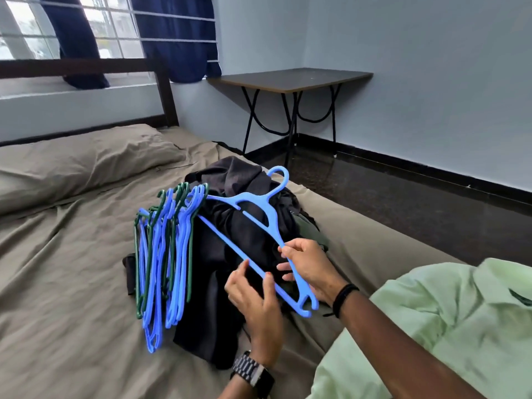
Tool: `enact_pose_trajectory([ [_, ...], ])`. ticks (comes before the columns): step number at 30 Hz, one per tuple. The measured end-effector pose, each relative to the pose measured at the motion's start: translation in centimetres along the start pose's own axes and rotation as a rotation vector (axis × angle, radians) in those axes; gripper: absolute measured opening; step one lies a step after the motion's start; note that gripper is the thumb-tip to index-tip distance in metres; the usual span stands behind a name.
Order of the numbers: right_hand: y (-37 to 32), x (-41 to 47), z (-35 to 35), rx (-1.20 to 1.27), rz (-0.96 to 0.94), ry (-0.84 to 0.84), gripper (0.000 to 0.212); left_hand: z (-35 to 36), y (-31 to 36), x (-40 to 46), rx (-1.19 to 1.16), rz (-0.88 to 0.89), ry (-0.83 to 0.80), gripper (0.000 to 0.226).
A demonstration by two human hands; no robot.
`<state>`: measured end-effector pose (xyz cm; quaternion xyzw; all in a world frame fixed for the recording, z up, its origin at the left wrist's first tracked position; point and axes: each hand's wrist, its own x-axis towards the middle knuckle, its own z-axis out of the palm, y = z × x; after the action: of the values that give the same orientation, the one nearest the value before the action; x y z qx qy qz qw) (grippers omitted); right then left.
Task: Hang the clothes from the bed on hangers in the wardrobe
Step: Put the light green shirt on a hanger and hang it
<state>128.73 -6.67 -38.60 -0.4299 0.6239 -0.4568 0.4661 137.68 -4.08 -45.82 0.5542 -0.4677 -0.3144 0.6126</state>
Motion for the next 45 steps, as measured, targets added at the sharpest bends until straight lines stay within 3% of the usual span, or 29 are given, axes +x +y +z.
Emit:
enact_pose_trajectory([
  [3,0.4,-0.3,-1.4,-0.172,-0.096,0.068,0.016,0.6,0.3,1.8,-0.316,-0.380,-0.007,0.042],
  [5,0.4,-0.7,-2.9,-0.239,-0.154,0.086,0.018,0.9,0.9,2.7,-0.529,-0.488,-0.071,0.036],
  [8,-0.1,-1.8,-5.8,-0.353,-0.240,0.158,0.018,2.2,2.1,2.9,-0.635,-0.537,-0.180,0.015],
  [11,-0.7,-3.3,-9.9,-0.508,-0.311,0.310,0.011,4.4,3.7,1.4,-0.645,-0.559,-0.304,0.017],
  [18,0.5,-7.6,-22.4,-0.540,-0.161,0.463,0.008,11.6,7.0,-5.5,-0.593,-0.557,-0.667,0.015],
  [20,1.6,-8.8,-25.7,-0.514,-0.093,0.534,0.006,14.0,7.5,-8.1,-0.533,-0.527,-0.800,0.007],
  [26,4.9,-12.4,-34.0,-0.479,0.057,0.767,0.043,20.7,8.5,-15.6,-0.324,-0.473,-1.165,0.002],
  [32,7.4,-15.7,-40.7,-0.481,0.121,0.997,0.054,26.9,9.2,-19.2,-0.066,-0.360,-1.496,0.007],
  [34,8.1,-16.7,-42.7,-0.496,0.140,1.054,0.056,28.9,9.1,-19.2,0.070,-0.258,-1.473,0.010],
  [37,8.7,-18.2,-45.4,-0.563,0.166,1.121,0.059,31.5,8.4,-18.1,0.289,0.006,-1.261,0.009],
  [41,9.1,-20.2,-48.5,-0.700,0.179,1.176,0.062,33.5,7.3,-15.1,0.324,0.129,-1.008,0.006],
  [43,9.1,-20.6,-49.6,-0.771,0.174,1.160,0.062,34.5,6.7,-13.6,0.388,0.238,-1.061,0.021],
  [45,9.0,-20.6,-50.4,-0.817,0.149,1.134,0.061,35.1,6.4,-12.7,0.463,0.327,-1.220,0.041],
])
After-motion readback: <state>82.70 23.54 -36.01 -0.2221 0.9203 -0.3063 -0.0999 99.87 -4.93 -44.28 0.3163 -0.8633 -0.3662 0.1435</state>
